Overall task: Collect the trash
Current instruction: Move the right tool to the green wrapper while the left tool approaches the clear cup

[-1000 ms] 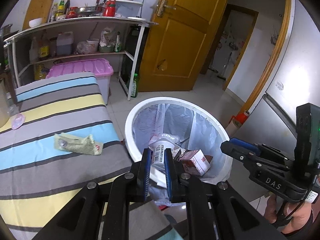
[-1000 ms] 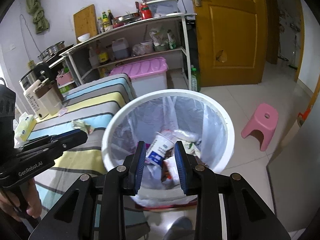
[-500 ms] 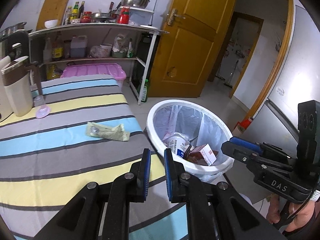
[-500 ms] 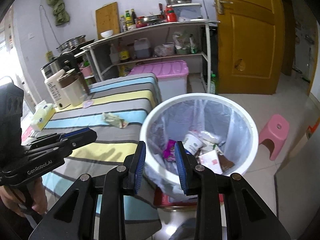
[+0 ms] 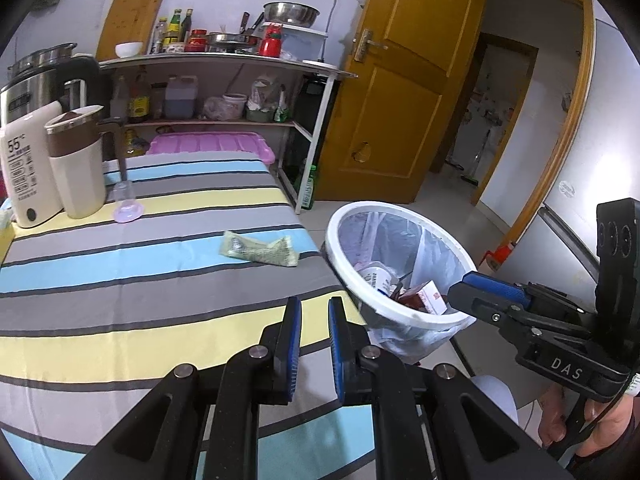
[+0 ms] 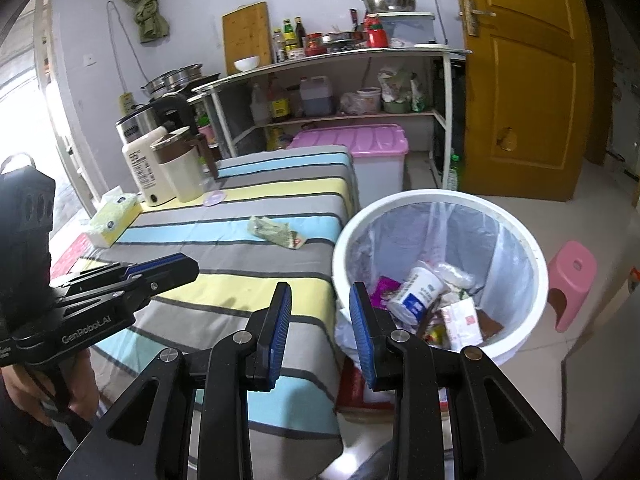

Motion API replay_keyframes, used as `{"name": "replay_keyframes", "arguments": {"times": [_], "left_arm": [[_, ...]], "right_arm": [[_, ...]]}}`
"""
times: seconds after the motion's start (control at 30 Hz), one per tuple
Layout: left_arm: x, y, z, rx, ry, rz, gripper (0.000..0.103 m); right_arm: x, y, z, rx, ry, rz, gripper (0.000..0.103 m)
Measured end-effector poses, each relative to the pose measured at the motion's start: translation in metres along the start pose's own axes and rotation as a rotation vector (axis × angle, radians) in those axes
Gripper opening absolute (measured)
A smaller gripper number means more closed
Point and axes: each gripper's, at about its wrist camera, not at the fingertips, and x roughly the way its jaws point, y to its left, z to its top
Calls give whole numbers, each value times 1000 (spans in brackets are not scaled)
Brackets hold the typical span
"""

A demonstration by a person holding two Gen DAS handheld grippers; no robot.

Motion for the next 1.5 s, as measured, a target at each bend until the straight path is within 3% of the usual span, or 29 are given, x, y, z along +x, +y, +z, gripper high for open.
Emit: {"name": "replay_keyframes", "arguments": {"times": [0.1, 0.2, 0.73, 1.1, 1.5], "left_arm": [[-5, 9, 0, -10, -2, 15, 13], [-9, 18, 0, -17, -7, 34, 13], [-22, 59, 8, -35, -15, 114, 13], [-18, 87, 30, -28, -4, 162, 22], [15, 125, 58, -22, 29, 219, 32]], "right_arm": [[3, 7, 2, -17, 3, 16, 34], [8, 15, 3, -34, 7, 32, 45], [36, 35, 19, -96, 28, 80, 45], [74, 40, 34, -146, 67, 87, 45], [132, 43, 50, -184, 134, 74, 45]]}}
